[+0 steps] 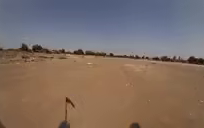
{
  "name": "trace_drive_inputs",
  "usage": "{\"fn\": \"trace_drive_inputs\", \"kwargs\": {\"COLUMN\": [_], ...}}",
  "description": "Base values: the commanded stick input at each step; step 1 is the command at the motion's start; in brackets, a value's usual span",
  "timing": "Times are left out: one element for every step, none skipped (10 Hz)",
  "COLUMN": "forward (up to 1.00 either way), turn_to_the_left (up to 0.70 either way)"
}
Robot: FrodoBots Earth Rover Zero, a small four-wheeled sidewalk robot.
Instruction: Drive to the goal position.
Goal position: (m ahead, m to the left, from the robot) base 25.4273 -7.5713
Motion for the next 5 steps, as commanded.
{"fn": "trace_drive_inputs", "kwargs": {"forward": [0.50, 0.50, 0.50, 0.50, 0.50], "turn_to_the_left": [0.00, 0.00, 0.00, 0.00, 0.00]}}
